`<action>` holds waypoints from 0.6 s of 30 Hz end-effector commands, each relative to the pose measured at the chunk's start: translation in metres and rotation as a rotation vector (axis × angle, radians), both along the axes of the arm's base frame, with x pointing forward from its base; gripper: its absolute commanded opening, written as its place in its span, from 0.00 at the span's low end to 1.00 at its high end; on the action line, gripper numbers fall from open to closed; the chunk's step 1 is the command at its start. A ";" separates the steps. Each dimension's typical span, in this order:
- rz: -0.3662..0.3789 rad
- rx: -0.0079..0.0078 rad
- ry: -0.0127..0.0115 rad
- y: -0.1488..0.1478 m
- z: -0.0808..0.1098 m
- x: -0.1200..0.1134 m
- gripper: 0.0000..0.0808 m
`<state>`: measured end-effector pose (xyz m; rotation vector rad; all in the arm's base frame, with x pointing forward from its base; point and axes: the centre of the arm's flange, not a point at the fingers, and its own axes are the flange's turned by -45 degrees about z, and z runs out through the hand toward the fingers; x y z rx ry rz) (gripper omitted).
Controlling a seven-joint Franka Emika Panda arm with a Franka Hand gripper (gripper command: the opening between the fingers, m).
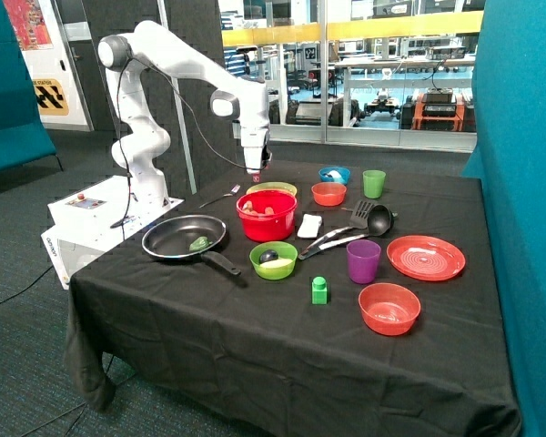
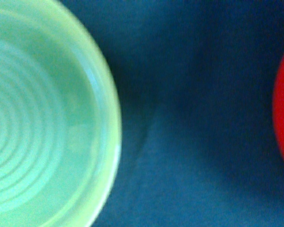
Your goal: Hide the teddy bear in the red bowl
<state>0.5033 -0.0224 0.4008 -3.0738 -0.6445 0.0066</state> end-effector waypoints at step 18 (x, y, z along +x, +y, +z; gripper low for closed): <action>0.257 0.0005 -0.0043 0.094 -0.017 -0.069 0.62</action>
